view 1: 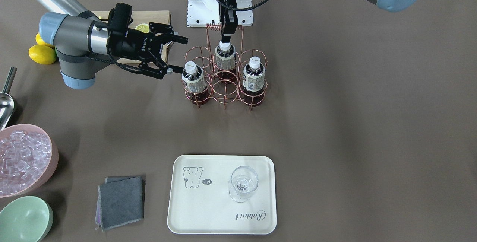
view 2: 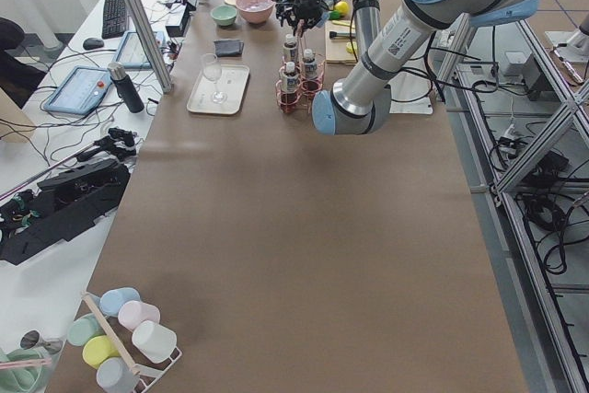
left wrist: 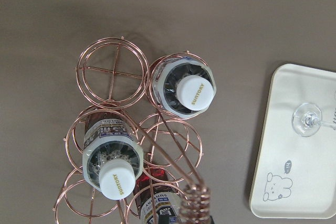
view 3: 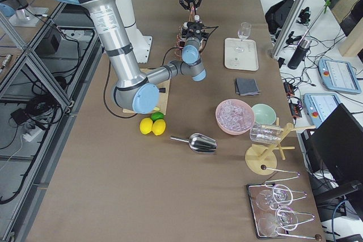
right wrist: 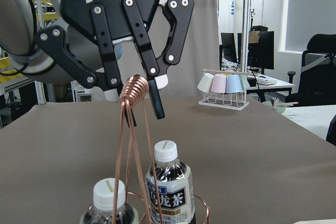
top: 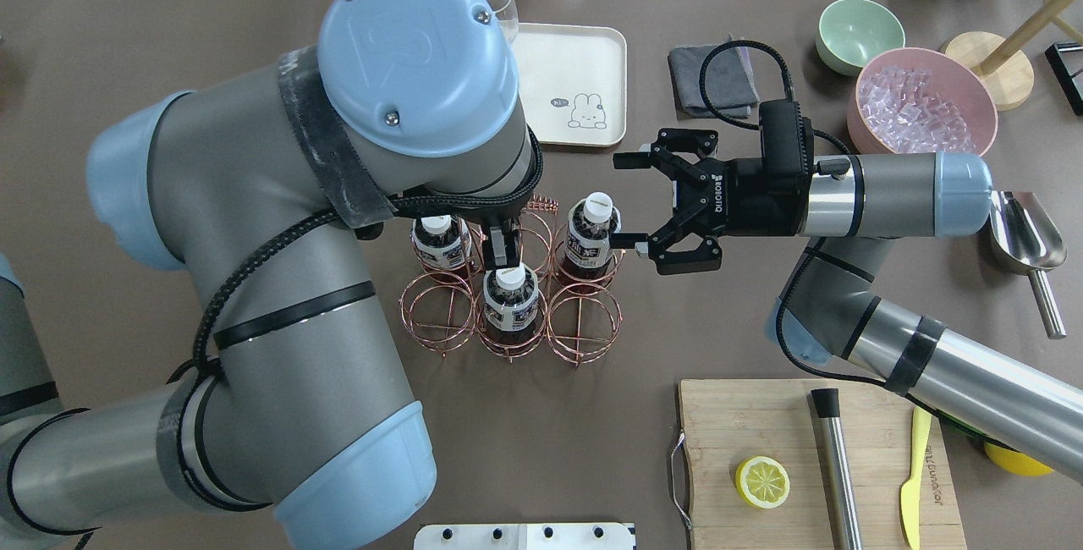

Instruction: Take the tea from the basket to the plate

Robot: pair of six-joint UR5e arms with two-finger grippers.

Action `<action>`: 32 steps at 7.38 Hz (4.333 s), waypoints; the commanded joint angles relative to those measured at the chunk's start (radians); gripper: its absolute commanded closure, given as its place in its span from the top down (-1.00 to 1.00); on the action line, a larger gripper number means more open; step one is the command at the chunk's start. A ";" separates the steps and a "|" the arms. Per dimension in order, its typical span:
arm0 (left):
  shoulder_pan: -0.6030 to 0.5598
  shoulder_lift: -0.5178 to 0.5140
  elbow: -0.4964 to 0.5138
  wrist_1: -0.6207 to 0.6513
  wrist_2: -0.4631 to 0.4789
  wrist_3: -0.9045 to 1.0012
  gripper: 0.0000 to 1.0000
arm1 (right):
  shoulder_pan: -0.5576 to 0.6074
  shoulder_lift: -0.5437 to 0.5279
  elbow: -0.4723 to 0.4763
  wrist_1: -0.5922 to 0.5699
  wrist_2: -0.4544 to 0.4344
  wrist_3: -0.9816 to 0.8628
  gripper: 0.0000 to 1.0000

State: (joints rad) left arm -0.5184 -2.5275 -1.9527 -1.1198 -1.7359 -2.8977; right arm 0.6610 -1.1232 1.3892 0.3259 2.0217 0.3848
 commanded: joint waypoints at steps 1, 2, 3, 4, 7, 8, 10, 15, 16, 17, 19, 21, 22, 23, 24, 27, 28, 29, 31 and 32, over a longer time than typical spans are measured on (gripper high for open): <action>-0.002 0.004 -0.011 0.002 -0.001 0.000 -1.00 | -0.030 0.005 -0.045 -0.002 -0.041 -0.061 1.00; -0.002 0.006 -0.011 0.002 -0.001 0.001 -1.00 | -0.034 0.009 -0.053 -0.002 -0.047 -0.066 1.00; -0.002 0.006 -0.011 0.000 -0.001 0.002 -1.00 | -0.037 0.022 -0.061 -0.004 -0.060 -0.066 1.00; -0.005 0.006 -0.012 0.000 -0.001 0.002 -1.00 | -0.043 0.034 -0.070 -0.005 -0.063 -0.064 0.98; -0.005 0.004 -0.011 0.000 -0.001 0.002 -1.00 | -0.058 0.043 -0.072 -0.016 -0.080 -0.064 0.90; -0.005 0.004 -0.011 0.000 -0.001 0.002 -1.00 | -0.061 0.043 -0.072 -0.016 -0.083 -0.066 0.75; -0.006 0.006 -0.008 0.000 -0.001 0.006 -1.00 | -0.069 0.042 -0.070 -0.011 -0.081 -0.064 -0.02; -0.008 0.013 -0.003 0.003 -0.001 0.011 -1.00 | -0.054 0.037 -0.064 -0.011 -0.080 -0.064 -1.00; -0.006 0.010 0.000 0.003 0.001 0.011 -1.00 | -0.037 0.040 -0.059 -0.011 -0.075 -0.055 -1.00; -0.006 0.010 0.000 0.005 -0.001 0.009 -1.00 | -0.026 0.043 -0.050 -0.013 -0.075 -0.050 -1.00; -0.006 0.010 -0.005 0.011 -0.001 0.009 -1.00 | -0.005 0.045 -0.016 -0.016 -0.077 0.006 -1.00; -0.009 0.009 -0.011 0.017 -0.002 0.009 -1.00 | 0.044 0.054 0.036 -0.049 -0.063 0.084 -1.00; -0.014 0.007 -0.015 0.026 -0.002 0.009 -1.00 | 0.072 0.054 0.066 -0.076 -0.060 0.112 -1.00; -0.014 0.006 -0.015 0.026 -0.002 0.009 -1.00 | 0.110 0.057 0.088 -0.086 -0.045 0.167 -1.00; -0.014 0.004 -0.017 0.035 -0.002 0.011 -1.00 | 0.156 0.072 0.103 -0.114 -0.025 0.201 -1.00; -0.015 -0.002 -0.018 0.044 -0.010 0.009 -1.00 | 0.273 0.120 0.102 -0.206 -0.021 0.233 -1.00; -0.028 -0.007 -0.020 0.051 -0.016 0.009 -1.00 | 0.311 0.143 0.076 -0.252 -0.032 0.226 -1.00; -0.057 -0.011 -0.022 0.057 -0.048 0.011 -1.00 | 0.345 0.181 0.006 -0.257 -0.061 0.224 -1.00; -0.096 0.024 -0.044 0.063 -0.059 0.041 -1.00 | 0.358 0.238 -0.140 -0.258 -0.153 0.223 -1.00; -0.124 0.050 -0.081 0.074 -0.060 0.066 -1.00 | 0.351 0.255 -0.192 -0.271 -0.202 0.223 -1.00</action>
State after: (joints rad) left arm -0.5988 -2.5170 -1.9875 -1.0595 -1.7901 -2.8705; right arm 1.0127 -0.9052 1.3009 0.0693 1.9019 0.6080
